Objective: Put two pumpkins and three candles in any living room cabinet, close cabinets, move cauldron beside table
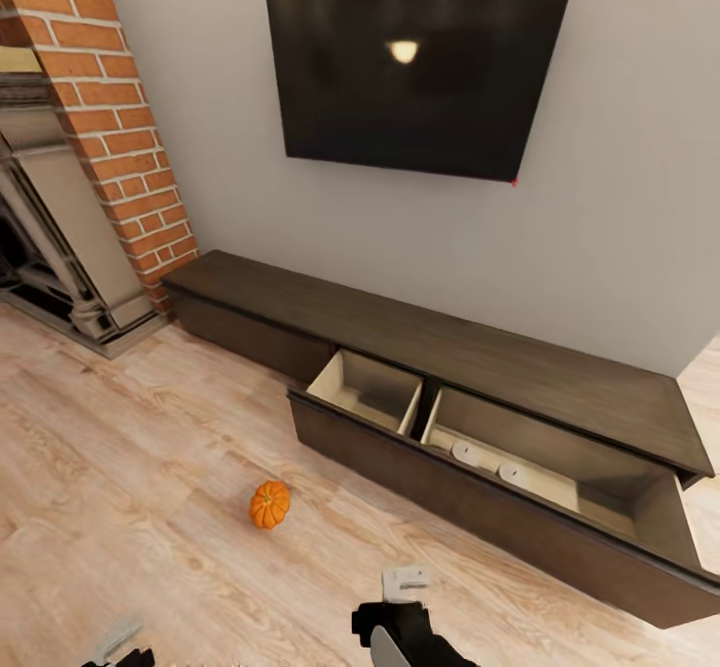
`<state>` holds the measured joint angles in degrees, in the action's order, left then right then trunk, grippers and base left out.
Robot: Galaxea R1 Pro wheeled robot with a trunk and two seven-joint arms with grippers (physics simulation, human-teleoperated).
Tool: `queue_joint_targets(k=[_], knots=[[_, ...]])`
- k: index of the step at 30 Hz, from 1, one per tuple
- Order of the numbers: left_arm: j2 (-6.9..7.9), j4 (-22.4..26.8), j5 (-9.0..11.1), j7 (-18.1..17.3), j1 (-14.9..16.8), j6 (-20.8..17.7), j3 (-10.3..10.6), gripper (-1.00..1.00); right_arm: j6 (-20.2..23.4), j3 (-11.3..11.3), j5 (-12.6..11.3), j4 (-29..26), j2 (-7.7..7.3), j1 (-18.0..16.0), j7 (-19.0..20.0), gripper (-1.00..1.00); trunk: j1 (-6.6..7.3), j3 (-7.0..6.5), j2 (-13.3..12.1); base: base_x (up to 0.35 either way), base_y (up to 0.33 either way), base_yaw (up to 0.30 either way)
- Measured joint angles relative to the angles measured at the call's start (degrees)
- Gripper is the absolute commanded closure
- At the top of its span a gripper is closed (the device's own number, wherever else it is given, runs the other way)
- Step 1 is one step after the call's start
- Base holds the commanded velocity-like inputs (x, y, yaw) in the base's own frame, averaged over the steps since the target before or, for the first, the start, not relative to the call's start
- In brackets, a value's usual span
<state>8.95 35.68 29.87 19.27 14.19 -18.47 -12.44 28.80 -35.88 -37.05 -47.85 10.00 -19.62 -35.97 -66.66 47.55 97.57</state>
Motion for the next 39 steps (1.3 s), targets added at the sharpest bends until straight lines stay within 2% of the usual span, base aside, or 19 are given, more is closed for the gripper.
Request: queue_joint_targets(k=[1,6,10,14,29,34,39], knots=[[-0.05,-1.09,-0.11,-0.01,-0.02,0.73,0.13,-1.00,-0.91,-1.76,-0.07,0.40,0.00,0.01,0.01,-1.00,0.22,-0.13,-0.40,0.000,0.000,0.267],[-0.01,-2.45,-0.08,0.03,-0.03,2.61,0.24,-1.00,-1.98,-3.81,-0.05,2.32,0.00,0.02,0.12,-1.00,1.32,-0.82,-2.41,0.000,0.000,0.267],[0.01,-2.95,0.08,0.06,-0.04,5.07,0.23,-1.00,-2.90,-3.89,0.00,5.20,0.00,0.02,0.32,-1.00,2.20,-1.36,-4.01,0.000,0.000,0.267],[0.02,-5.47,-0.03,0.07,-0.04,6.83,-0.11,-1.00,-3.77,-3.92,0.04,6.66,0.00,0.02,0.36,-1.00,3.07,-1.89,-5.62,0.000,0.000,0.267],[0.10,-7.11,0.15,-0.01,-0.04,7.39,-0.30,-1.00,-4.24,-4.08,0.05,7.15,0.00,0.02,0.46,-1.00,6.37,-3.89,-11.63,0.000,0.000,0.267],[0.10,-7.11,0.17,-0.55,-0.04,7.38,-0.30,-1.00,-4.27,-4.10,0.05,7.15,0.00,0.02,0.46,-1.00,6.38,-3.67,-11.65,0.000,0.000,0.267],[0.16,-7.11,-0.11,-4.86,-0.04,7.26,-0.29,-1.00,-4.54,-4.11,0.05,7.15,0.00,0.02,0.45,-1.00,6.38,-3.45,-11.65,0.000,0.000,0.267]])
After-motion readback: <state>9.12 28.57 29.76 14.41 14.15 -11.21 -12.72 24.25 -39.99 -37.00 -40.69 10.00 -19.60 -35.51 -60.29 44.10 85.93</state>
